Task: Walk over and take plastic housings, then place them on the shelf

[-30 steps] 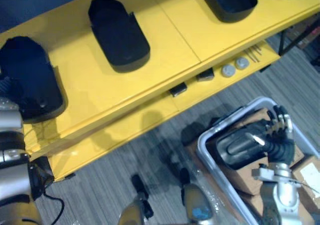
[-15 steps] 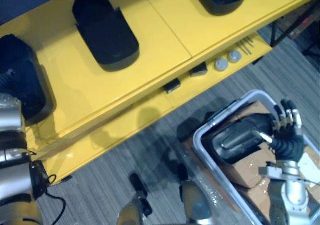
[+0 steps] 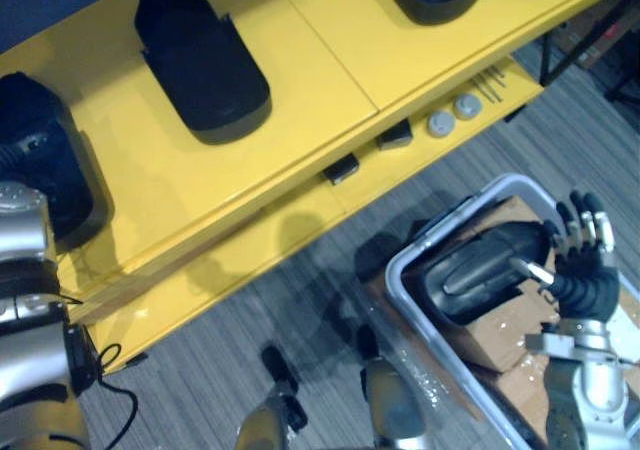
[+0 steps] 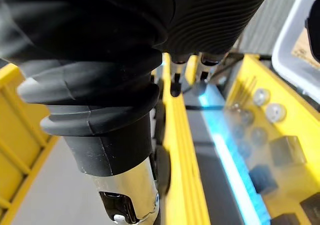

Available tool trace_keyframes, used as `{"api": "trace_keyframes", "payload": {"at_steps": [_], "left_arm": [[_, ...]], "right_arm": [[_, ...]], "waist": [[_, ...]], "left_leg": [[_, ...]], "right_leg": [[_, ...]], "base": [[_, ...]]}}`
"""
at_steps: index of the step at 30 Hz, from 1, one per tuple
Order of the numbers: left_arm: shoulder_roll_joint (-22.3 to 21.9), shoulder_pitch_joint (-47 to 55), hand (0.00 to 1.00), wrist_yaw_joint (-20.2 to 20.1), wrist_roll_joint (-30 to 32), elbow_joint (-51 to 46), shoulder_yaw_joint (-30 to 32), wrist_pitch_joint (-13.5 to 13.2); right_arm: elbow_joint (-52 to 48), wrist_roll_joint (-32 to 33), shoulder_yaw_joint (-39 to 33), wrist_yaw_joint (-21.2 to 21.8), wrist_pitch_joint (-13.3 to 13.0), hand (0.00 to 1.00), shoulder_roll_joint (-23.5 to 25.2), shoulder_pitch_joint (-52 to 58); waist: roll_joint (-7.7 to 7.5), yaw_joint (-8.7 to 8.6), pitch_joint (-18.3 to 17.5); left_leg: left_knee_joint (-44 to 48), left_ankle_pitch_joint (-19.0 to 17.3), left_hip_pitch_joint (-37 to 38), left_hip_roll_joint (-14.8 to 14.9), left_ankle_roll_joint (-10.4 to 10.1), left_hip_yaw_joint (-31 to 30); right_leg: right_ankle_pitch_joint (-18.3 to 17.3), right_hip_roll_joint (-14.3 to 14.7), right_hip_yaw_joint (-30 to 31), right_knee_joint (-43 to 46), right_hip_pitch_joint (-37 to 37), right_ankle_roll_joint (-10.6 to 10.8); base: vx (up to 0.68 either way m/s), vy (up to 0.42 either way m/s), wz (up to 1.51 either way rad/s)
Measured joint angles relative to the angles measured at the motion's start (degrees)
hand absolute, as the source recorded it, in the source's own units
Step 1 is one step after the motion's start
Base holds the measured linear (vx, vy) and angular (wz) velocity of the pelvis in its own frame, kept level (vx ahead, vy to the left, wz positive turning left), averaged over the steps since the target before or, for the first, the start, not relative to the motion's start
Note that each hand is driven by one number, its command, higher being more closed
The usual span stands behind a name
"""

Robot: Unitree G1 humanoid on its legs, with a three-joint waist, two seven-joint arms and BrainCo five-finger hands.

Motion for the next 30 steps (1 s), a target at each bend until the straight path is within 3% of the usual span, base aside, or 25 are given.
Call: {"api": "trace_keyframes", "payload": {"at_steps": [5, 10, 13, 16, 20, 24, 25, 26, 28, 30], "left_arm": [[1.2, -0.5, 0.00, 7.6, 0.1, -3.7, 0.0, -6.3], [3.8, 0.9, 0.00, 8.5, 0.5, -6.5, -1.0, -12.6], [3.1, 9.8, 0.00, 7.0, 0.0, -12.8, -1.1, -15.9], [1.9, 17.9, 0.00, 5.6, 0.0, -22.3, -0.4, -18.7], [-7.5, 34.8, 0.00, 0.1, 0.0, -42.5, 2.6, -22.4], [-19.0, 48.4, 0.00, -7.5, -5.0, -52.3, 5.8, -23.5], [-22.9, 52.8, 1.00, -11.1, -9.7, -54.2, 7.0, -23.9], [-27.0, 56.8, 1.00, -16.0, -16.3, -56.3, 7.9, -24.0], [-32.5, 61.8, 1.00, -22.1, -22.1, -59.6, 7.5, -23.8], [-36.1, 65.8, 1.00, -26.8, -24.2, -61.3, 5.8, -22.8]], "right_arm": [[0.0, 0.2, 3.3, 4.5, -3.1, 0.00, 2.0, 1.8], [0.1, 0.3, 7.8, 6.5, -4.3, 0.00, 3.7, 0.9], [0.4, 0.4, 12.1, 6.3, -4.3, 0.00, 3.9, -0.5], [0.6, -0.1, 13.9, 4.8, -4.3, 0.00, 4.8, -1.4], [0.8, -0.3, 13.5, 0.8, -4.8, 0.00, 6.3, -2.0], [2.9, -0.6, 11.4, -0.2, -5.0, 0.00, 9.7, -1.6], [3.3, -1.0, 10.7, -0.3, -5.0, 0.00, 10.6, -1.2], [3.3, -1.4, 9.8, -0.3, -5.0, 0.00, 11.6, -0.8], [3.4, -1.6, 8.5, -0.3, -5.0, 0.00, 12.8, 0.3], [3.4, -1.8, 8.1, -0.3, -5.0, 0.00, 13.4, 1.2]], "waist": [[0.16, -0.15, 0.0], [1.58, 0.28, -1.2], [3.32, 0.79, -5.8], [3.18, 2.54, -9.5], [3.10, 5.16, -13.1], [2.66, 7.25, -14.1], [2.52, 8.24, -14.5], [2.45, 8.64, -14.6], [2.26, 8.76, -14.8], [2.19, 9.68, -15.0]], "left_leg": [[0.0, 0.0, 2.7, -0.4, 0.0, -1.7], [0.0, 0.0, 4.1, -0.5, 0.0, -4.8], [0.0, 0.0, 4.1, -1.0, 0.0, -7.3], [0.0, 0.0, 4.5, -1.0, 0.0, -9.1], [0.0, 0.0, 5.0, -1.2, 0.0, -12.7], [-0.3, 0.1, 5.0, -1.3, 0.0, -14.3], [-0.4, 0.0, 5.0, -1.3, 0.0, -14.4], [-0.4, 0.1, 5.0, -1.5, 0.0, -15.1], [-0.4, 0.4, 4.9, -2.1, 0.2, -16.2], [-0.4, 0.5, 4.9, -2.3, 0.3, -16.4]], "right_leg": [[-0.4, -0.5, -2.3, -0.7, 4.0, 0.1], [-0.9, -1.1, -5.1, -2.0, 7.6, 0.2], [-0.8, -1.1, -7.8, -4.1, 10.1, 0.4], [-0.7, -1.1, -9.5, -5.8, 12.3, 0.4], [0.0, -1.4, -13.4, -8.9, 16.2, 0.5], [0.8, -1.4, -15.4, -10.8, 18.0, 0.5], [0.9, -1.4, -15.4, -11.0, 18.1, 0.4], [0.8, -1.4, -15.8, -11.5, 18.3, 0.4], [0.8, -1.5, -17.1, -11.8, 19.2, 0.3], [0.7, -1.6, -17.2, -12.0, 19.3, 0.2]], "base": [[0.01, -0.001, 0.16], [0.00, -0.008, 0.30], [0.05, -0.006, 0.37], [0.07, -0.026, 0.35], [0.01, -0.017, 0.40], [-0.06, 0.004, 0.26], [-0.07, 0.015, 0.09], [-0.05, 0.014, 0.14], [-0.04, 0.020, 0.27], [-0.04, 0.020, 0.14]]}}
